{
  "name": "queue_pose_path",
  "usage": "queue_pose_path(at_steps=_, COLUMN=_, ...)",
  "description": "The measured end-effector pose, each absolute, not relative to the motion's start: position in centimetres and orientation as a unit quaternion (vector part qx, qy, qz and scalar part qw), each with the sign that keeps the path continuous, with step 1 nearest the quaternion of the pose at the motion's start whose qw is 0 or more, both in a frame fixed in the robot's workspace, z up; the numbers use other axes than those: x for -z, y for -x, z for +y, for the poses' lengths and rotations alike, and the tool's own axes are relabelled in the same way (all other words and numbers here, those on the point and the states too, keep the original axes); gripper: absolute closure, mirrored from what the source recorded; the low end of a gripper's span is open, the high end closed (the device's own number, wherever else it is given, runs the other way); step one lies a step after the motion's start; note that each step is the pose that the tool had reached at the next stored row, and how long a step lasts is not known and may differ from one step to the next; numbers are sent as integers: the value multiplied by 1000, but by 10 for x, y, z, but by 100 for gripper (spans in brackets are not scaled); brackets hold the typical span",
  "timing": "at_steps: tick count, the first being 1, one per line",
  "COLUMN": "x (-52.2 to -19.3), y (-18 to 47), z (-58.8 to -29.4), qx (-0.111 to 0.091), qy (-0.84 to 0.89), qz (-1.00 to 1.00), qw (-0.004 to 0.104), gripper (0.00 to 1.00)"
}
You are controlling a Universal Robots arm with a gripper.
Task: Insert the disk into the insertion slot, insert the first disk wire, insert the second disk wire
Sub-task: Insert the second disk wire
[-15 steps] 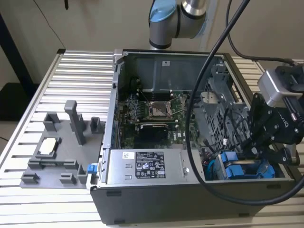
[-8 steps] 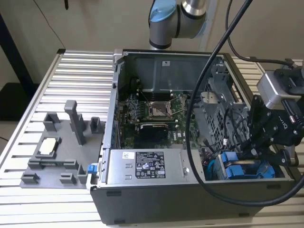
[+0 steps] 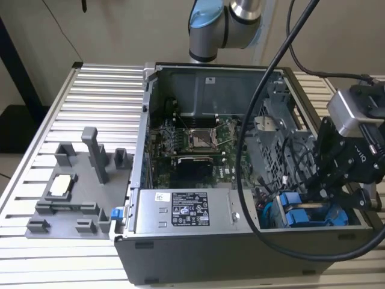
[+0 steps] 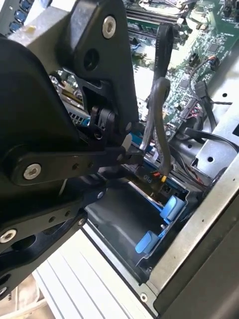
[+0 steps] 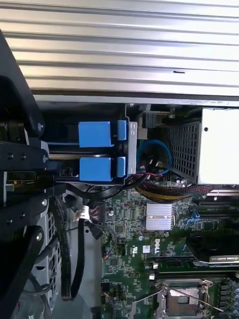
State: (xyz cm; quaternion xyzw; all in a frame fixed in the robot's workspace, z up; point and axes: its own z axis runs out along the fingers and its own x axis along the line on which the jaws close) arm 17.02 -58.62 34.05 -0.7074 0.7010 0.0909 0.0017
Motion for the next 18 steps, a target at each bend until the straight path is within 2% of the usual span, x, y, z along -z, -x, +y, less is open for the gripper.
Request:
queue_pose_path(at_steps=11, x=-390, y=-170, z=-586, qx=-90, qy=707, qz=701, qw=2, gripper=76)
queue_pose_path(at_steps=15, x=-390, y=-170, z=-586, qx=-69, qy=710, qz=701, qw=23, gripper=76)
queue_pose_path(at_steps=16, x=-390, y=-169, z=-585, qx=-61, qy=710, qz=701, qw=25, gripper=76)
queue_pose_path(at_steps=18, x=-390, y=-168, z=-585, qx=-48, qy=711, qz=702, qw=20, gripper=76)
